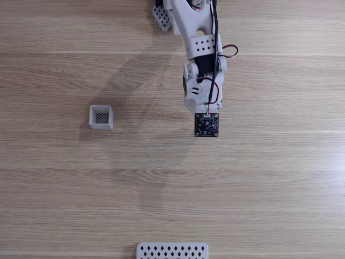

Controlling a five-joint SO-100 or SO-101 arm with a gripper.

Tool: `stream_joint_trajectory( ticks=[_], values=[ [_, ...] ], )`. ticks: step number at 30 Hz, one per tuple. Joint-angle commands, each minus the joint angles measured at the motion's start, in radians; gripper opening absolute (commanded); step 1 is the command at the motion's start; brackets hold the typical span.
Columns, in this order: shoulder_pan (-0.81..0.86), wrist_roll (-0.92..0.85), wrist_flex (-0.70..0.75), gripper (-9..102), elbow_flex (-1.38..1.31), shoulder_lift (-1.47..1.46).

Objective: Grasp a peg and put it in the crate.

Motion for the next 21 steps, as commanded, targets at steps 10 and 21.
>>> stream_joint_trajectory(
  ticks=[10, 21],
  values=[
    [0.012, -0.005, 0.018, 14, -0.078, 0.021],
    [0.046, -0.011, -0.018, 21, -0.091, -0.075]
  ],
)
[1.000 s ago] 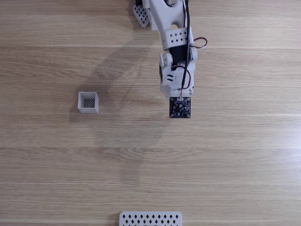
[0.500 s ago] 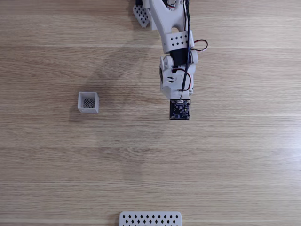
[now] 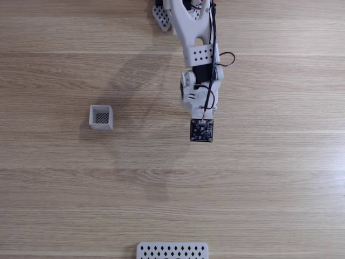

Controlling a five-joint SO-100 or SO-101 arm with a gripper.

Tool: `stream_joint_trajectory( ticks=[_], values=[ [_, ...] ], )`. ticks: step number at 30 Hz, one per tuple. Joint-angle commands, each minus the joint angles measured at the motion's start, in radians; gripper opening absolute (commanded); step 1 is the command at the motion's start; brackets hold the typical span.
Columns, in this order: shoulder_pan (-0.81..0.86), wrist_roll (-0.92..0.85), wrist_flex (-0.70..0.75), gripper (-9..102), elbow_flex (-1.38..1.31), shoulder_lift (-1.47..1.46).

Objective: Grasp a peg and put it in the crate.

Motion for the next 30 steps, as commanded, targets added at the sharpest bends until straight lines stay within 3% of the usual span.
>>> stream_joint_trajectory(
  ticks=[1, 19, 22, 25, 30],
  values=[
    [0.021, -0.009, -0.038, 21, -0.089, 0.026],
    [0.008, 0.006, -0.176, 20, -0.089, -0.109],
    [0.008, -0.006, -0.173, 12, -0.080, -0.112],
    [0.008, 0.003, -0.170, -3, -0.080, -0.112],
    [0.008, 0.005, -0.170, 0, -0.077, -0.110]
  ],
)
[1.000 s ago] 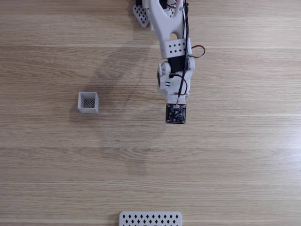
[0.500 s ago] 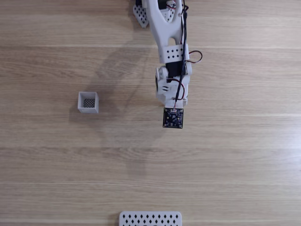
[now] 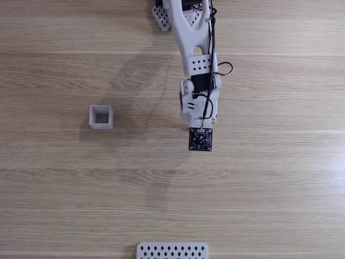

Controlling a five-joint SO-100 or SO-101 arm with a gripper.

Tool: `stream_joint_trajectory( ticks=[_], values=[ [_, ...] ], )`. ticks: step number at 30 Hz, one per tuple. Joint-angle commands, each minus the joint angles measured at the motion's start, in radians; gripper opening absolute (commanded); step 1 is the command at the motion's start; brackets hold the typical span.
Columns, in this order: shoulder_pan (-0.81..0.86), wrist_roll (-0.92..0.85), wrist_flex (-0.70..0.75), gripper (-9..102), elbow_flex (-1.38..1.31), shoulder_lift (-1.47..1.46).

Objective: Grasp a peg and put it in the crate.

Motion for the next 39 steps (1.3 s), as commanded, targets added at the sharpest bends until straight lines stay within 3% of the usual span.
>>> stream_joint_trajectory(
  ticks=[1, 6, 9, 17, 29, 39],
  values=[
    [-0.003, 0.005, -0.008, -1, -0.012, 0.000],
    [-0.002, 0.003, -0.028, -1, -0.015, 0.014],
    [-0.003, 0.003, -0.110, -1, -0.003, 0.098],
    [0.026, -0.011, -0.548, -1, 0.282, 0.457],
    [0.281, -0.017, -1.115, -1, 0.900, 1.078],
    [0.492, -0.250, -1.554, -1, 1.100, 1.158]
  ],
)
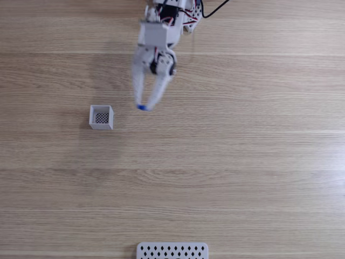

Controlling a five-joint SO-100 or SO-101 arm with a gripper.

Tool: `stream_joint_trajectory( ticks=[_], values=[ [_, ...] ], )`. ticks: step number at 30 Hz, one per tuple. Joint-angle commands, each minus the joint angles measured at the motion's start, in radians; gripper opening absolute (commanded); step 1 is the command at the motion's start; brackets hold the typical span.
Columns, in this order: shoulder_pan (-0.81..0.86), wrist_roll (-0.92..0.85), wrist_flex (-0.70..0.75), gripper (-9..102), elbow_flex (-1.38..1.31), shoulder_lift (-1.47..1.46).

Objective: Grasp a peg and put it in the crate.

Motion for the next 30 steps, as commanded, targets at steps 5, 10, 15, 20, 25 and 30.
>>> stream_joint_trajectory(
  ticks=[5, 10, 15, 20, 25, 30],
  values=[
    [0.132, -0.078, -0.219, -1, -0.029, -0.067],
    [0.210, -0.067, -0.236, -1, -0.101, -0.202],
    [0.285, -0.064, -0.236, -1, -0.175, -0.334],
    [0.324, -0.064, -0.236, -1, -0.227, -0.407],
    [0.327, -0.064, -0.236, -1, -0.242, -0.445],
    [0.321, -0.063, -0.221, -1, -0.272, -0.511]
  ],
)
